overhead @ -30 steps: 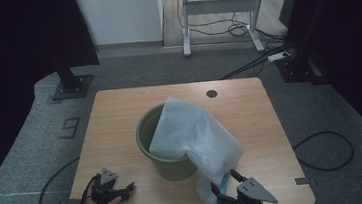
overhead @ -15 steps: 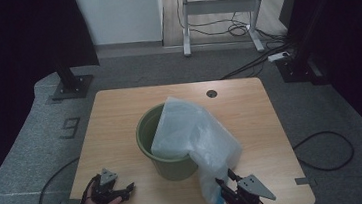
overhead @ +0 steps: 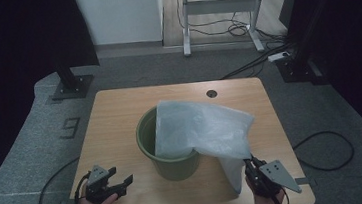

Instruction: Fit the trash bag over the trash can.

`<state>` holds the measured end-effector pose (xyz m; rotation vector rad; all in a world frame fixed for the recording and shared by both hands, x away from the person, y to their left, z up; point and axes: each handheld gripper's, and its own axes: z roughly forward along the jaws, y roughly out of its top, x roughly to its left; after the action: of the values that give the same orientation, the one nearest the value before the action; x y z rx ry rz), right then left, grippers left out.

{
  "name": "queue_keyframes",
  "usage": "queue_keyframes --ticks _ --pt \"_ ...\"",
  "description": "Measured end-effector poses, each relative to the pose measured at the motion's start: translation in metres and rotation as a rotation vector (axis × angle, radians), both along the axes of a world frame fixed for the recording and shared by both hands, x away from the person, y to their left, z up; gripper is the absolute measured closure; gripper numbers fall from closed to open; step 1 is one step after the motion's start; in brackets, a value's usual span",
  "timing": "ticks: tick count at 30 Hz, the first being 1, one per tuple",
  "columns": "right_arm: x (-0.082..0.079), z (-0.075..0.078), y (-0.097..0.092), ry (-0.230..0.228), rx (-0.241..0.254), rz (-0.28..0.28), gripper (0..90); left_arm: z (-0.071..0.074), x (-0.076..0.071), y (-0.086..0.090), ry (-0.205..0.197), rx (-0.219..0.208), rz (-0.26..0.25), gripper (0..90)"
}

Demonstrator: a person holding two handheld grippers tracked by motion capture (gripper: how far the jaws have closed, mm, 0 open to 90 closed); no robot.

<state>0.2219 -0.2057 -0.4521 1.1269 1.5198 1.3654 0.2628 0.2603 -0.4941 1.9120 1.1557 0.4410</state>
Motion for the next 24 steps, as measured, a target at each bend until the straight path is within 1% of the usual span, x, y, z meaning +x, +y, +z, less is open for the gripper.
queue_keyframes --ticks 2,4,6,7,8,9,10,11,13,15,16,19,21,24 --pt "0.001 0.010 -0.001 -0.024 0.004 0.011 87.8 0.009 -0.003 -0.004 -0.018 0.030 -0.015 24.2" --pt "0.001 0.018 -0.001 -0.042 0.004 0.031 87.8 0.015 -0.005 -0.006 -0.031 0.035 -0.021 23.9" --pt "0.003 0.025 0.001 -0.050 -0.018 0.052 87.7 0.023 -0.007 -0.006 -0.046 0.023 -0.030 24.4" --pt "0.005 0.030 0.002 -0.048 -0.025 0.069 87.7 0.028 -0.009 -0.005 -0.054 0.003 -0.040 25.3" --pt "0.005 0.030 0.002 -0.048 -0.025 0.069 87.7 0.032 -0.009 -0.003 -0.058 -0.014 -0.047 25.3" --pt "0.005 0.032 0.002 -0.047 -0.024 0.074 87.7 0.038 -0.011 -0.001 -0.072 -0.040 -0.059 25.4" --pt "0.006 0.034 0.001 -0.046 -0.025 0.077 87.7 0.041 -0.012 0.000 -0.080 -0.049 -0.066 25.9" --pt "0.006 0.034 0.001 -0.045 -0.022 0.079 87.7 0.047 -0.013 0.001 -0.094 -0.054 -0.074 26.1" --pt "0.007 0.036 -0.001 -0.043 -0.014 0.081 87.7 0.057 -0.014 0.000 -0.106 -0.059 -0.094 26.6" --pt "0.008 0.038 -0.003 -0.039 -0.009 0.082 87.7 0.068 -0.015 -0.002 -0.121 -0.062 -0.112 27.3" --pt "0.008 0.040 -0.003 -0.039 -0.009 0.084 87.6 0.074 -0.017 -0.004 -0.131 -0.071 -0.124 27.6" --pt "0.007 0.045 -0.003 -0.047 -0.014 0.087 87.4 0.091 -0.022 -0.013 -0.164 -0.090 -0.175 28.3" --pt "0.006 0.051 -0.002 -0.047 -0.011 0.099 87.4 0.100 -0.024 -0.022 -0.173 -0.087 -0.208 28.2" --pt "0.005 0.061 0.000 -0.053 -0.015 0.118 87.5 0.109 -0.023 -0.033 -0.178 -0.084 -0.244 28.1"
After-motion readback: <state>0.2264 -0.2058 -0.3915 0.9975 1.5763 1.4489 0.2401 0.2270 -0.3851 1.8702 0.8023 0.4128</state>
